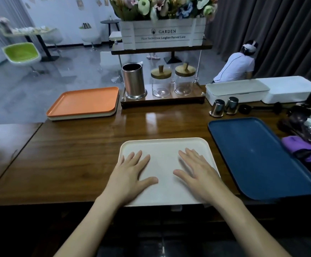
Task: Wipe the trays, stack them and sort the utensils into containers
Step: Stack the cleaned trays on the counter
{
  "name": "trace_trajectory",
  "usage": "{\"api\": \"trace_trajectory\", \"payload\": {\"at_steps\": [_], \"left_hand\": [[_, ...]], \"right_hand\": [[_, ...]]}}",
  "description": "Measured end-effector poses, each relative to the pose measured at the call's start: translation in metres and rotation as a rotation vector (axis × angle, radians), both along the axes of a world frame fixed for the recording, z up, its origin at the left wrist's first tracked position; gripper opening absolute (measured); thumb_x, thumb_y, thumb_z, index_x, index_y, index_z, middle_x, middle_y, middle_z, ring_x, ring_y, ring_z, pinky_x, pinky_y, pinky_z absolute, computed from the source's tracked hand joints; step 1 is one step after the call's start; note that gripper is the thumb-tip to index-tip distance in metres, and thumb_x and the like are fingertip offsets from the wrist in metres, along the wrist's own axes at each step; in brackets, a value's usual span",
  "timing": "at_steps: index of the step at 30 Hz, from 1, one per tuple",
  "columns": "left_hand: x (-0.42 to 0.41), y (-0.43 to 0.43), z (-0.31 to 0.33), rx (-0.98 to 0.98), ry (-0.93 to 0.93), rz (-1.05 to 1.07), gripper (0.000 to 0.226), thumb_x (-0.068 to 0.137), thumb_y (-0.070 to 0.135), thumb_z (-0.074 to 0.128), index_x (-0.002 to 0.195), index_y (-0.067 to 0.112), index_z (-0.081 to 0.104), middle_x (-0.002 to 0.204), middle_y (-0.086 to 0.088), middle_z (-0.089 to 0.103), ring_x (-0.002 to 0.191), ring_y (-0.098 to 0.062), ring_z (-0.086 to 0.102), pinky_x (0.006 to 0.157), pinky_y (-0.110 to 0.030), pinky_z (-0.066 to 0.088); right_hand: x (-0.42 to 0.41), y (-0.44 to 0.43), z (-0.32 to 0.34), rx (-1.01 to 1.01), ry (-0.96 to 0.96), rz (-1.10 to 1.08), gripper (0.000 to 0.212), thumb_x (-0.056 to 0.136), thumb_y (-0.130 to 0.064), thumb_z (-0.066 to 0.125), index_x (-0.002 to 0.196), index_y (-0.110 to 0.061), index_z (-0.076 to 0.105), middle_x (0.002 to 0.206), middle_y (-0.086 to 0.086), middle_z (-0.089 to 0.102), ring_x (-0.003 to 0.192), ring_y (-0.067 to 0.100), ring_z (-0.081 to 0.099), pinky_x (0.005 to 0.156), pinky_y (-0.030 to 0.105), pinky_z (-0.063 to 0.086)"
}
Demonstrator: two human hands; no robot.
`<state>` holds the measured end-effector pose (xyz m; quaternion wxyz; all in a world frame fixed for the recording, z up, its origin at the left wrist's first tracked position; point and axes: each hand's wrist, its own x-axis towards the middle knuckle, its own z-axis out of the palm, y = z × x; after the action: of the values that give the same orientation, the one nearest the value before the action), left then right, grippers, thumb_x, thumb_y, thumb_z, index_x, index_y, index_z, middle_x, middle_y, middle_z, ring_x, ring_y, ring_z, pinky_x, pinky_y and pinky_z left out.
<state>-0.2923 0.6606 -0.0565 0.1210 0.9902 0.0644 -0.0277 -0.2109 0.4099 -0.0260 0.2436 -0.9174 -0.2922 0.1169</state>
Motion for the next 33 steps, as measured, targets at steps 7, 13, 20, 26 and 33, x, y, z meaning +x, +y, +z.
{"api": "trace_trajectory", "payload": {"at_steps": [7,13,20,26,33], "left_hand": [[0.026,0.02,0.01,-0.008,-0.043,0.032,0.097,0.082,0.089,0.04,0.159,0.032,0.031,0.168,-0.001,0.024,0.156,-0.027,0.015,0.126,-0.047,0.012],[-0.003,0.01,0.008,-0.055,-0.139,0.185,0.089,0.084,0.088,0.036,0.154,0.033,0.043,0.168,-0.001,0.024,0.155,-0.025,0.01,0.122,-0.048,0.018],[-0.03,0.006,0.001,-0.204,-0.12,0.364,0.098,0.071,0.1,0.037,0.152,0.045,0.039,0.171,-0.006,-0.009,0.157,-0.027,-0.013,0.127,-0.047,-0.003],[-0.022,0.024,0.005,-0.253,-0.163,0.429,0.091,0.071,0.09,0.054,0.148,0.042,0.047,0.152,0.0,0.031,0.146,-0.019,0.01,0.121,-0.043,0.016],[-0.01,0.073,0.013,-0.327,-0.083,0.323,0.119,0.052,0.093,0.063,0.153,0.037,0.035,0.128,0.013,0.021,0.125,-0.015,0.021,0.112,-0.041,0.031]], "right_hand": [[0.014,-0.006,-0.009,-0.11,-0.121,-0.014,0.076,0.092,-0.075,0.032,0.157,-0.036,0.025,0.168,-0.004,0.008,0.155,0.019,-0.007,0.124,0.048,-0.007],[0.009,-0.017,-0.012,-0.11,-0.028,-0.093,0.095,0.08,-0.088,0.038,0.158,-0.038,0.018,0.168,-0.004,-0.012,0.153,0.02,-0.018,0.123,0.046,0.002],[0.009,-0.015,-0.015,-0.054,0.026,-0.123,0.113,0.067,-0.095,0.044,0.159,-0.037,0.013,0.167,-0.006,-0.013,0.154,0.022,-0.015,0.125,0.043,0.001],[0.019,0.001,-0.011,-0.058,0.108,-0.045,0.125,0.055,-0.097,0.056,0.158,-0.043,0.01,0.167,-0.016,-0.006,0.152,0.019,-0.02,0.124,0.051,0.009],[0.038,0.045,0.001,-0.043,0.099,-0.02,0.122,0.062,-0.086,0.064,0.159,-0.038,0.01,0.167,-0.015,-0.005,0.151,0.017,-0.025,0.121,0.051,0.015]]}}
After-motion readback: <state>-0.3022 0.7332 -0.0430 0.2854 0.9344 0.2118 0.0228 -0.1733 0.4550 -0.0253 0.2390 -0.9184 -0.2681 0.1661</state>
